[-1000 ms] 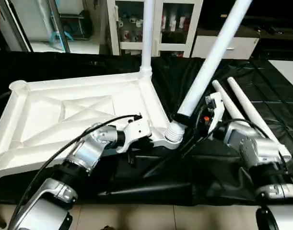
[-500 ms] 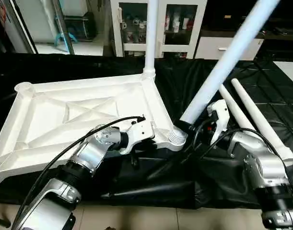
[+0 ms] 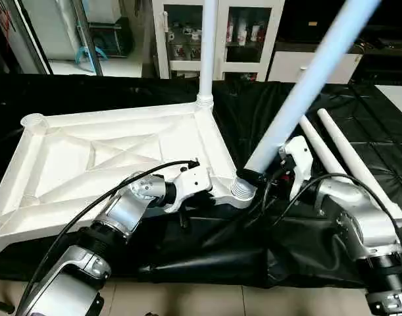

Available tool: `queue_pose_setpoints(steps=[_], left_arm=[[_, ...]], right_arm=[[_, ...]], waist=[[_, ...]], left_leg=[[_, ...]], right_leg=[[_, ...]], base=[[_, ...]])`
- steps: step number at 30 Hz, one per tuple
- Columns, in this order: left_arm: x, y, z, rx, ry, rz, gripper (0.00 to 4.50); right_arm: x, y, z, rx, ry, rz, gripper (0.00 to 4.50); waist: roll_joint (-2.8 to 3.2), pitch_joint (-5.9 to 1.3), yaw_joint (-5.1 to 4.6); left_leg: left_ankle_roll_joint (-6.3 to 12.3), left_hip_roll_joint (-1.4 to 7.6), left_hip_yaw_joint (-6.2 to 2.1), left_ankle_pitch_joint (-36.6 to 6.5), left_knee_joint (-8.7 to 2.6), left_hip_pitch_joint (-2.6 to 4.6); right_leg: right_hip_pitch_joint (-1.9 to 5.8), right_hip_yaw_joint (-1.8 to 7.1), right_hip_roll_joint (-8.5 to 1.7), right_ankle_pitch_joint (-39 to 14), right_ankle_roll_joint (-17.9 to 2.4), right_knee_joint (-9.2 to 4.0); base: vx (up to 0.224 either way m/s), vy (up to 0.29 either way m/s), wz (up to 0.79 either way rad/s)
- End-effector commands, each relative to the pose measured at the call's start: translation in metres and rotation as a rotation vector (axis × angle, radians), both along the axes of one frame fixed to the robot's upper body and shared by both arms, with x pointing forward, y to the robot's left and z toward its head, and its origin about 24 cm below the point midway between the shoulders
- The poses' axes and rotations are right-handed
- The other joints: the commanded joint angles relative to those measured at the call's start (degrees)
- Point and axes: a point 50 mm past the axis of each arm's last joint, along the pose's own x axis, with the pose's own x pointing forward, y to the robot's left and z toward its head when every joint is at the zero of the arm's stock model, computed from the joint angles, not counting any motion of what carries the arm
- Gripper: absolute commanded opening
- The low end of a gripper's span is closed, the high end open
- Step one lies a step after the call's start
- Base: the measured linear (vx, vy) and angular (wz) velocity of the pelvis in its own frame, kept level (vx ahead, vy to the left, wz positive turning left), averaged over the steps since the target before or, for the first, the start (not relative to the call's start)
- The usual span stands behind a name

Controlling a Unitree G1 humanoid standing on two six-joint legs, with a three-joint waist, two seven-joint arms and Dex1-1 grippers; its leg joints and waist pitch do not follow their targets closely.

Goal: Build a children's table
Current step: Insert table leg to table base

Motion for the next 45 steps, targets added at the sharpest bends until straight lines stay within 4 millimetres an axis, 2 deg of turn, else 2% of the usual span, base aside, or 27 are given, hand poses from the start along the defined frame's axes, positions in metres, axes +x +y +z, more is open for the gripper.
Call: queue_pose_setpoints(steps=[1,4,10,11,13,14,20,25,29,33,36,38,40,41,42,43,44,45], left_arm=[[-0.005,0.006,-0.015,0.045,0.048,0.023,0.0],[-0.005,0.006,-0.015,0.049,0.05,0.018,0.0],[-0.005,0.006,-0.016,0.05,0.051,0.016,0.0],[-0.005,0.006,-0.016,0.051,0.052,0.016,0.0],[-0.005,0.006,-0.016,0.051,0.051,0.016,0.0],[-0.006,0.006,-0.016,0.051,0.052,0.017,0.0],[-0.006,0.007,-0.017,0.055,0.056,0.016,0.0],[-0.007,0.007,-0.017,0.054,0.057,0.015,0.0],[-0.007,0.007,-0.017,0.054,0.055,0.017,0.0],[-0.007,0.006,-0.017,0.051,0.052,0.02,0.0],[-0.007,0.006,-0.017,0.048,0.051,0.023,0.0],[-0.007,0.006,-0.017,0.047,0.05,0.026,0.0],[-0.007,0.007,-0.017,0.047,0.05,0.028,0.0],[-0.007,0.007,-0.017,0.046,0.051,0.028,0.0],[-0.008,0.007,-0.017,0.046,0.051,0.028,0.0],[-0.008,0.007,-0.017,0.045,0.051,0.029,0.0],[-0.007,0.007,-0.017,0.045,0.05,0.029,0.0],[-0.007,0.007,-0.017,0.045,0.05,0.028,0.0]], right_arm=[[-0.01,-0.004,-0.034,-0.076,0.188,-0.003,1.85],[-0.002,0.0,-0.032,-0.082,0.195,0.001,1.85],[-0.001,0.007,-0.034,-0.122,0.223,0.068,1.85],[0.0,0.008,-0.034,-0.13,0.225,0.077,1.85],[0.004,0.013,-0.032,-0.121,0.226,0.091,1.85],[0.006,0.016,-0.029,-0.109,0.226,0.107,1.85],[0.003,0.021,-0.029,-0.11,0.256,0.183,1.85],[-0.004,0.025,-0.038,-0.16,0.275,0.234,1.85],[-0.01,0.022,-0.05,-0.254,0.266,0.257,1.85],[-0.009,0.015,-0.058,-0.259,0.249,0.179,1.85],[-0.009,0.011,-0.061,-0.218,0.246,0.105,1.85],[-0.01,0.008,-0.063,-0.176,0.253,0.06,1.85],[-0.011,0.005,-0.065,-0.124,0.267,0.007,1.85],[-0.012,0.003,-0.067,-0.107,0.279,-0.01,1.85],[-0.013,0.001,-0.068,-0.09,0.293,-0.028,1.85],[-0.014,-0.002,-0.071,-0.072,0.314,-0.056,1.85],[-0.016,-0.008,-0.077,-0.072,0.344,-0.086,1.85],[-0.017,-0.01,-0.079,-0.079,0.353,-0.092,1.85]], waist=[[-0.67,-2.43,-0.56],[-0.55,-2.37,-0.77],[-0.65,-2.3,-1.38],[-0.84,-2.3,-1.43],[-0.75,-2.32,-1.6],[-0.96,-2.31,-1.67],[-0.93,-2.28,-1.69],[-0.96,-2.4,-1.54],[-0.98,-2.3,-1.6],[-1.26,-2.02,-2.06],[-1.3,-1.95,-2.27],[-1.27,-1.99,-2.38],[-1.34,-2.11,-2.54],[-1.28,-2.16,-2.45],[-0.99,-2.19,-2.42],[-1.12,-2.23,-2.51],[-0.8,-2.19,-2.49],[-0.98,-2.19,-2.53]], left_leg=[[-0.51,2.48,-1.42,-20.69,-4.95,0.96],[-0.81,2.42,-1.42,-21.76,-4.98,1.02],[-1.85,2.42,-1.73,-25.23,-5.13,1.18],[-1.81,2.45,-1.72,-25.35,-5.13,1.19],[-1.72,2.44,-1.79,-25.51,-5.14,1.07],[-1.68,2.43,-1.74,-25.76,-5.08,1.15],[-1.66,2.5,-1.79,-25.86,-5.15,1.15],[-1.61,2.58,-1.68,-24.65,-5.21,1.04],[-2.07,2.55,-1.76,-26.5,-5.31,1.13],[-2.27,2.36,-2.07,-30.79,-5.3,1.61],[-2.36,2.31,-2.36,-31.9,-5.43,1.63],[-2.5,2.28,-2.53,-33.43,-5.49,1.97],[-2.77,2.34,-2.71,-34.17,-5.69,1.87],[-2.76,2.38,-2.64,-34.3,-5.75,2.08],[-2.81,2.41,-2.63,-34.44,-5.81,2.22],[-2.9,2.45,-2.66,-34.34,-5.96,1.98],[-3.05,2.46,-2.7,-34.81,-6.08,1.98],[-3.07,2.45,-2.6,-35.09,-6.06,2.06]], right_leg=[[0.87,1.69,-2.69,-23.21,-9.1,-4.55],[0.76,1.6,-2.65,-23.65,-9.45,-4.61],[0.46,1.52,-2.65,-26.99,-8.19,-4.98],[0.42,1.54,-2.66,-26.92,-8.21,-5.02],[0.46,1.5,-2.72,-27.04,-8.46,-4.93],[0.35,1.5,-2.73,-27.44,-8.47,-5.04],[0.28,1.55,-2.71,-28.04,-8.08,-5.09],[0.44,1.65,-2.7,-25.43,-8.88,-4.81],[0.29,1.61,-2.75,-27.28,-8.19,-5.08],[-0.34,1.35,-2.69,-33.78,-6.03,-5.94],[-0.44,1.23,-2.72,-36.1,-4.7,-6.25],[-0.76,1.14,-2.65,-37.61,-3.85,-6.63],[-0.56,0.93,-2.54,-36.77,-3.72,-6.57],[-0.67,0.98,-2.52,-35.81,-3.97,-6.63],[-0.71,1.04,-2.49,-35.09,-4.24,-6.62],[-0.47,1.0,-2.44,-33.53,-4.75,-6.52],[-0.5,1.07,-2.42,-32.64,-5.13,-6.45],[-0.58,1.12,-2.38,-31.99,-5.45,-6.48]], base=[[0.0,0.0,0.0],[0.0,0.0,0.0],[0.0,0.0,0.0],[0.0,0.0,0.0],[0.0,0.0,0.0],[0.0,0.0,0.0],[0.0,0.0,0.0],[0.0,0.0,0.0],[0.0,0.0,0.0],[0.0,0.0,0.0],[0.0,0.0,0.0],[0.0,0.0,0.0],[0.0,0.0,0.0],[0.0,0.0,0.0],[0.0,0.0,0.0],[0.0,0.0,0.0],[0.0,0.0,0.0],[0.0,0.0,0.0]])
